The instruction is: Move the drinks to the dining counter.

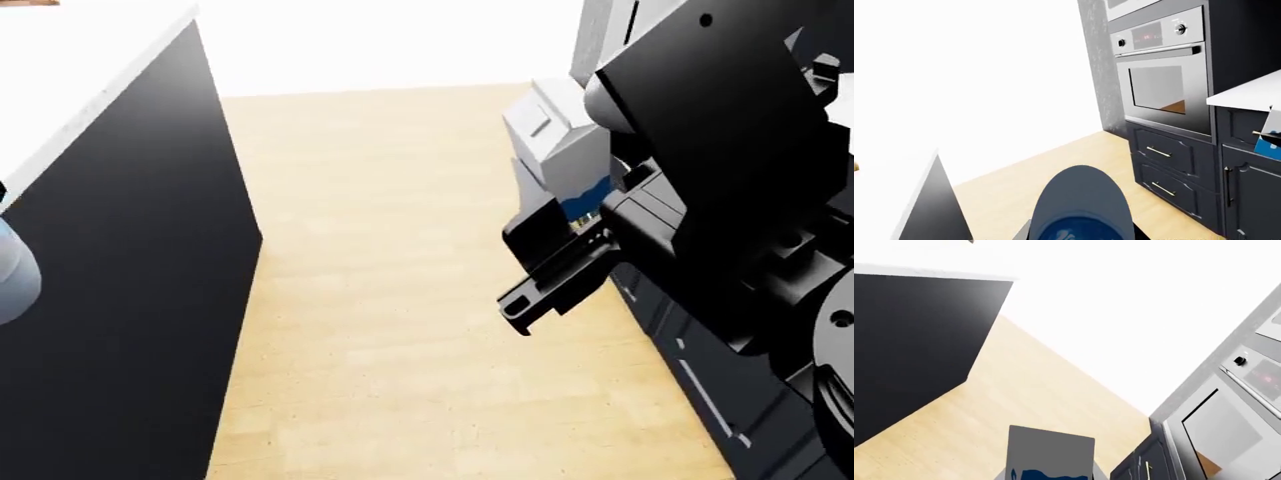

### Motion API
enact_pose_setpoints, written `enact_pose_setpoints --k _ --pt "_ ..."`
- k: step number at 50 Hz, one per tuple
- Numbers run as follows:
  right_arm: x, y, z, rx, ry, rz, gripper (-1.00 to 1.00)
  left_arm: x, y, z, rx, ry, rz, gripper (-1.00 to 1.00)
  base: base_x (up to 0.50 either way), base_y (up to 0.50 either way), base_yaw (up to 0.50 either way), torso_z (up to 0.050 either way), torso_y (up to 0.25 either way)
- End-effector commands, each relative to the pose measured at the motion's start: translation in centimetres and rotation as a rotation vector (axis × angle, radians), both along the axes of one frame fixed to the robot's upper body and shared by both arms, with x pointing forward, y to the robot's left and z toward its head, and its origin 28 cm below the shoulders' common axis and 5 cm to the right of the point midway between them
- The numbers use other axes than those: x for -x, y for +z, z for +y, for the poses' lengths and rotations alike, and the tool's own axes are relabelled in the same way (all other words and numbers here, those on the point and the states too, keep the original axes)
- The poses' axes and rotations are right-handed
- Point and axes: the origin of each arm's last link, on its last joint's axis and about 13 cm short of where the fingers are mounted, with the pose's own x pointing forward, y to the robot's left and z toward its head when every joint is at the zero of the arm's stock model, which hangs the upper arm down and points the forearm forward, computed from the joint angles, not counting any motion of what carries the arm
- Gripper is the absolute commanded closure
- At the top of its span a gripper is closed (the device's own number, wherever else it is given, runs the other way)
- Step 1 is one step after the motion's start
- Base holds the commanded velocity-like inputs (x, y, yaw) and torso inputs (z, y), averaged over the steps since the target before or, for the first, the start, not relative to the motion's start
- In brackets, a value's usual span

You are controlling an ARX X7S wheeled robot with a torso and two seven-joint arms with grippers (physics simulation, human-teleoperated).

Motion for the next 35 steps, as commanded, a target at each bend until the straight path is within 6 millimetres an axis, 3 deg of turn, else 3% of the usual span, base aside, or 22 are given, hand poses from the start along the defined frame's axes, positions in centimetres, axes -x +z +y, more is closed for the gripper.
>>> enact_pose_setpoints --k 1,22,35 --pt "-0.1 0.4 -0.2 -0.005 -0.044 -0.067 1.00 0.0 0.1 0.1 0.009 0.010 -0.017 1.00 -0.50 0.06 0.00 0.000 0.000" --pt "-0.2 0.4 -0.1 0.012 -0.041 -0.061 1.00 0.1 0.2 0.0 0.007 0.008 -0.018 1.00 -0.50 0.06 0.00 0.001 0.001" --pt "-0.1 0.3 0.0 0.035 -0.041 -0.058 1.00 1.7 2.0 1.0 0.144 0.011 -0.160 1.00 -0.50 0.06 0.00 0.000 0.002"
